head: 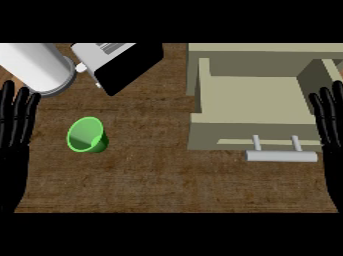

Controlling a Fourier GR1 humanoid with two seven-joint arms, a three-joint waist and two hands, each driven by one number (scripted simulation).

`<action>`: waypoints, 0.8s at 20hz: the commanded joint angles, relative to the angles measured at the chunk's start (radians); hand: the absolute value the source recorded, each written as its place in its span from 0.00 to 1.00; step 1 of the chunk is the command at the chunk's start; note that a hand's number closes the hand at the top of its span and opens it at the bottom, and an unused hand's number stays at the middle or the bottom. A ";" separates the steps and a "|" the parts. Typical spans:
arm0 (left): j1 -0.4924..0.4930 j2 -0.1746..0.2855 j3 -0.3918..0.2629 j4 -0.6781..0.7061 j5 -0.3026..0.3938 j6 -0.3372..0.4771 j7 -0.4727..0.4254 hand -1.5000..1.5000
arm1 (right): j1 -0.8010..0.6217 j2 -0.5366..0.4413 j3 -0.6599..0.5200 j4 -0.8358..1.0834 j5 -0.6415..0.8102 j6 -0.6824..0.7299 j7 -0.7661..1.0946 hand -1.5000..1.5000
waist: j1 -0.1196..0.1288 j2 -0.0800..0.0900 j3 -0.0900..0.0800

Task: Pick up the cup, place it into the drawer and close the drawer

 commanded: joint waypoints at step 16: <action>0.027 0.023 0.144 0.215 0.377 -0.202 0.043 0.00 | -0.055 -0.035 -0.025 0.072 0.021 0.061 0.061 0.00 | -0.013 -0.004 -0.005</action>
